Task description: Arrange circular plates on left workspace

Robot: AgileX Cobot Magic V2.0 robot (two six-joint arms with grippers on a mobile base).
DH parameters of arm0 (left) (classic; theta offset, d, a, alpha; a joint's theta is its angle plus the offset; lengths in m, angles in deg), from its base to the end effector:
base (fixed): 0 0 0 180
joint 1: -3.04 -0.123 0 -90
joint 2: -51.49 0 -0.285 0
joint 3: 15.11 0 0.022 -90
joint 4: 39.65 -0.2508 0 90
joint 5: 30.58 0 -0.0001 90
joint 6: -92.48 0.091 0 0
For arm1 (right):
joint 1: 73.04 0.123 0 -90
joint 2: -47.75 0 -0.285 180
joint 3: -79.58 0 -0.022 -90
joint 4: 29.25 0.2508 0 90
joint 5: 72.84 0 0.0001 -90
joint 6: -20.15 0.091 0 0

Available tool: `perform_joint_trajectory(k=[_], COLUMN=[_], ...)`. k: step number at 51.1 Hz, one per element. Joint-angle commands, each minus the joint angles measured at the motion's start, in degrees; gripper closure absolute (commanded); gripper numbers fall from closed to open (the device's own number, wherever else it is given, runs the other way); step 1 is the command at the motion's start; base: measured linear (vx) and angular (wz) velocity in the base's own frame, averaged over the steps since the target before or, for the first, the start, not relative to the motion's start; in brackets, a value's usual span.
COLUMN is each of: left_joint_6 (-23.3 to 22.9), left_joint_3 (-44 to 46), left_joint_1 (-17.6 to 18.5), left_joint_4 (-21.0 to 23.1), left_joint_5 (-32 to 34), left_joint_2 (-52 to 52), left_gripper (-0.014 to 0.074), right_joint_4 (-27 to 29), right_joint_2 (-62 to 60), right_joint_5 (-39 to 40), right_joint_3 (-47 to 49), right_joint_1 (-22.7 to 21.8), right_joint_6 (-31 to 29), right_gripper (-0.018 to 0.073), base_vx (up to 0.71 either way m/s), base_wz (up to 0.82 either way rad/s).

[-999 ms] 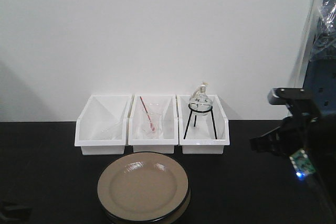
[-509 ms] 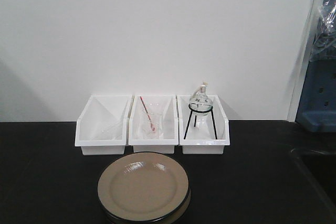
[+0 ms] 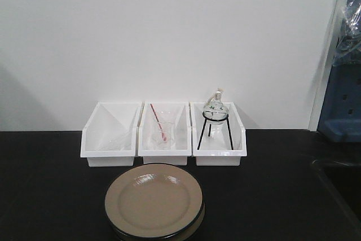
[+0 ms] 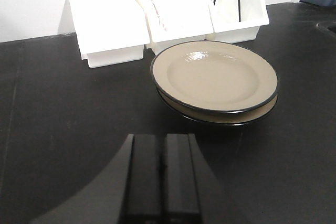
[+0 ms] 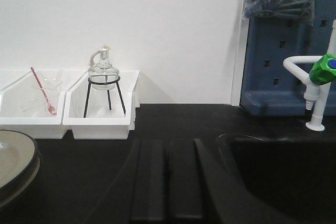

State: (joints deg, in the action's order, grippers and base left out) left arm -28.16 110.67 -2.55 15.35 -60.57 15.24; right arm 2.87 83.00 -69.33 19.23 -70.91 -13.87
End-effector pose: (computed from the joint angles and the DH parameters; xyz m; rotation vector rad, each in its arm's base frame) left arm 0.1028 -0.0274 0.2847 0.3282 1.8466 -0.2333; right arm 0.1099 0.0012 0.2807 -0.0324 1.6163 -0.0239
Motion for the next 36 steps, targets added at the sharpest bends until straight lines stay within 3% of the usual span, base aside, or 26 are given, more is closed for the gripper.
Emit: perform_joint_trajectory(k=[1,7,16,23,28,36], left_joint_6=[-0.07,-0.07,-0.07,-1.02,-8.08,-30.13], left_joint_3=[1.60,1.60,-0.18,-5.13,-9.46,-17.75], left_joint_1=[-0.07,0.30,5.23,6.63,7.31,7.31], left_joint_4=[2.44,2.44,2.47,-6.93,-16.06,-33.98], left_joint_5=[1.99,2.00,2.22,12.24,18.47,28.19], left_joint_2=[-0.02,-0.02,3.54,6.72,9.84,17.12], left_gripper=[0.0597,0.0597,0.0597,0.0597,0.0597,0.0597], right_joint_4=[-0.05,-0.05,-0.05,-0.05,-0.05,-0.05], right_joint_2=[0.14,0.14,0.14,0.14,0.14,0.14], right_joint_5=[3.99,3.99,3.99,3.99,3.99,3.80], right_joint_3=[1.49,1.49,1.49,1.49,1.49,1.49], right_joint_1=[-0.15,-0.15,-0.15,-0.15,-0.15,-0.15], right_joint_6=[0.15,0.15,0.15,0.15,0.15,0.15], right_gripper=[0.0564,0.0564,0.0564,0.0564,0.0564,0.0564], base_vx=[0.00,0.00,0.00,0.00,0.00,0.00], base_wz=[0.00,0.00,0.00,0.00,0.00,0.00])
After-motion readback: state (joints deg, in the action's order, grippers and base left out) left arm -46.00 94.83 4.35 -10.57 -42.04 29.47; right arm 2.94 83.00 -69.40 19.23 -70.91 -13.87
